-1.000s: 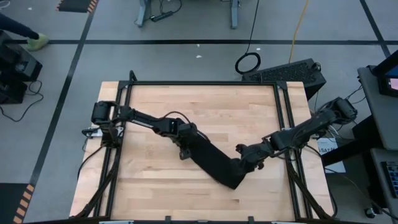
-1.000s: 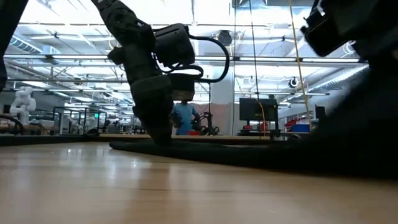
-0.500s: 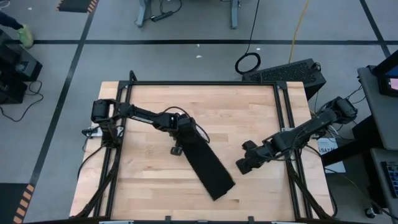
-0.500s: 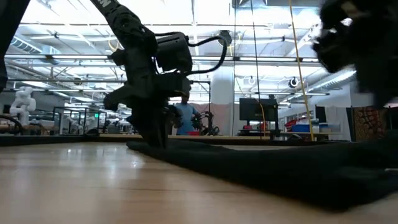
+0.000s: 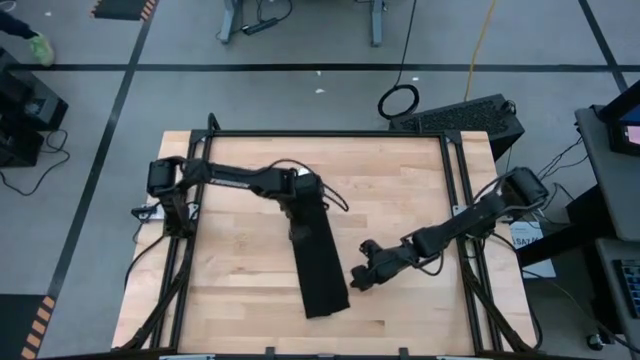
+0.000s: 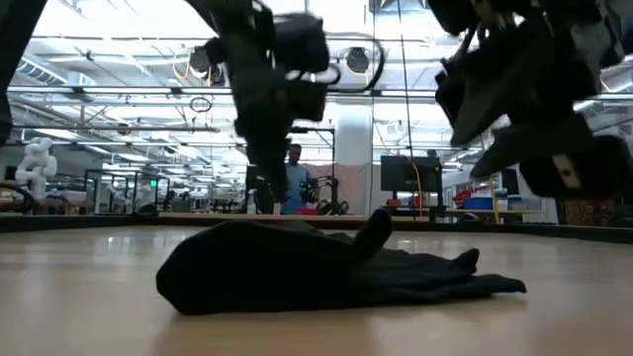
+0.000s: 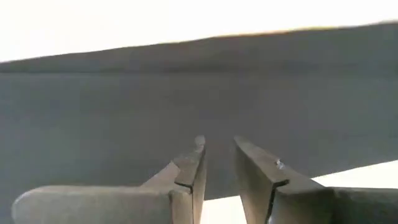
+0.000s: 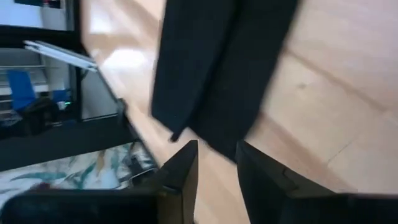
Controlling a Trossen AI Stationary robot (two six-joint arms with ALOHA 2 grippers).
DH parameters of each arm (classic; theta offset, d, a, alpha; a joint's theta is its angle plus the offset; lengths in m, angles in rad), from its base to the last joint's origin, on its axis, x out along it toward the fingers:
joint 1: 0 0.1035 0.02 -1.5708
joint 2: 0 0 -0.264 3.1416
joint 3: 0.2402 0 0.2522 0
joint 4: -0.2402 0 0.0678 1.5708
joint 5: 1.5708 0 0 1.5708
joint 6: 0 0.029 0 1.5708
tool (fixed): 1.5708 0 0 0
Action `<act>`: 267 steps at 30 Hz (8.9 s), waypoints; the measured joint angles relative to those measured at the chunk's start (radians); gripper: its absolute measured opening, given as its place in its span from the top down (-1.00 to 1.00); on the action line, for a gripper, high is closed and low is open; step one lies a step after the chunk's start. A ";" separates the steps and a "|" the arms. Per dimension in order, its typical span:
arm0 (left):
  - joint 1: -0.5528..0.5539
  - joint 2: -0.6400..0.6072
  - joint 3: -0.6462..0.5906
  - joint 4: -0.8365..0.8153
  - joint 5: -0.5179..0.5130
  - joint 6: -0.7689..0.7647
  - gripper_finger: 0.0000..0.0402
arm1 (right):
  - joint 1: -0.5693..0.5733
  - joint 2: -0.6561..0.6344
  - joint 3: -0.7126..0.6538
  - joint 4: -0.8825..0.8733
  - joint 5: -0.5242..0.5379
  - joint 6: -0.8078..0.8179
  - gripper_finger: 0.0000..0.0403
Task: Roll napkin
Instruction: Fold the black napkin
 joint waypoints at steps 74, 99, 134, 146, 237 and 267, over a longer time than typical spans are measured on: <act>-0.704 0.374 0.400 0.156 -0.675 -1.120 -0.14 | -0.176 -0.305 0.151 -0.722 -0.079 -0.485 0.82; -0.681 0.407 0.417 0.146 -0.697 -1.102 0.63 | 0.113 -0.305 0.151 -0.754 0.237 -0.066 0.82; -0.694 0.438 0.417 0.058 -0.701 -1.040 0.20 | 0.118 -0.305 0.151 -0.757 0.295 -0.158 0.82; -0.692 0.434 0.457 0.049 -0.669 -1.021 0.94 | 0.121 -0.221 0.151 -0.698 0.274 -0.181 0.82; -0.716 0.258 0.467 -0.036 -0.775 -0.781 1.00 | 0.134 -0.050 0.151 -0.252 0.196 -0.312 0.82; -0.743 0.175 0.467 -0.117 -0.840 -0.805 1.00 | 0.082 0.380 0.215 0.408 0.223 -0.214 0.82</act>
